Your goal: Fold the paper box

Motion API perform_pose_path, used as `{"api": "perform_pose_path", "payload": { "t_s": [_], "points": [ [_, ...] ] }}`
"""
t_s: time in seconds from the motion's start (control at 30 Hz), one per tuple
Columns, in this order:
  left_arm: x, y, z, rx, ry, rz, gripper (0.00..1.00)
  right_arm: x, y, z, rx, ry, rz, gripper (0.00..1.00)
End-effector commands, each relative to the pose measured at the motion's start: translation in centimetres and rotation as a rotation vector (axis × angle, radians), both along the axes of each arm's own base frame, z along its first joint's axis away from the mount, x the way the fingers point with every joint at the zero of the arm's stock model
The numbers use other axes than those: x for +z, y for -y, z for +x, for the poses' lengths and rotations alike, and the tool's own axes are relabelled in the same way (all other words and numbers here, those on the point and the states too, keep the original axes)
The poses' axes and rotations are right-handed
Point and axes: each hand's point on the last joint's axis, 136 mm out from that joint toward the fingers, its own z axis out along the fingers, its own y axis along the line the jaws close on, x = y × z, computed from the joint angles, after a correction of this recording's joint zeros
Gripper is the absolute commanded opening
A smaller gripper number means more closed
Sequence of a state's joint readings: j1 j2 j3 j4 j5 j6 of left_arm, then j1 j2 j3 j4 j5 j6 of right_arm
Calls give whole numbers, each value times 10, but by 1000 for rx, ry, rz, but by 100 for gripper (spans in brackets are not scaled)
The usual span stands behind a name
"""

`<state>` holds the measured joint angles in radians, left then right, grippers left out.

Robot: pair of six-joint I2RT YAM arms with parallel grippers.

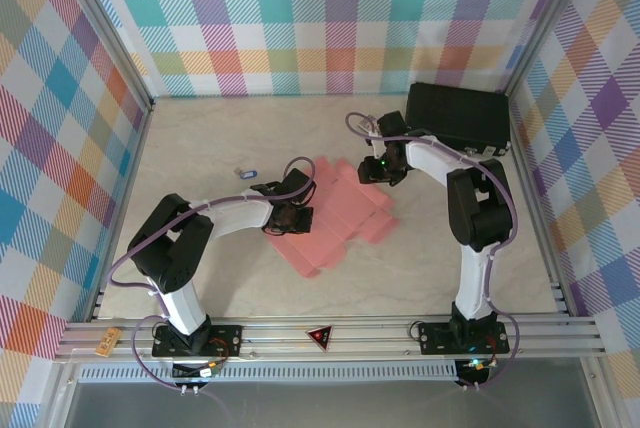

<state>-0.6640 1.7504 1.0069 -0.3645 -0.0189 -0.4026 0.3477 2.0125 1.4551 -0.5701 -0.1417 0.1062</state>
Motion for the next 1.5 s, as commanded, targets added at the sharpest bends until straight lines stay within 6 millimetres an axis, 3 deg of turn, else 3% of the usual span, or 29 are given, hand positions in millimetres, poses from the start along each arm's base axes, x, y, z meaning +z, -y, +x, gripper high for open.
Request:
{"api": "perform_pose_path", "payload": {
  "t_s": [0.0, 0.3, 0.6, 1.0, 1.47],
  "points": [
    [-7, -5, -8, 0, -44, 19, 0, 1, -1, -3, 89, -15, 18, 52],
    [-9, -4, -8, 2, -52, 18, 0, -16, -1, -12, 124, -83, 48, 57],
    [-9, -3, -7, 3, -49, 17, 0, -17, -13, -21, 168, -138, 114, 54],
    [-10, -2, -6, 9, -48, 10, 0, 11, -28, -28, 270, -97, 204, 48],
    [-10, -1, -5, 8, -51, 11, 0, 18, -26, -29, 313, -65, 125, 38]
  ]
}}
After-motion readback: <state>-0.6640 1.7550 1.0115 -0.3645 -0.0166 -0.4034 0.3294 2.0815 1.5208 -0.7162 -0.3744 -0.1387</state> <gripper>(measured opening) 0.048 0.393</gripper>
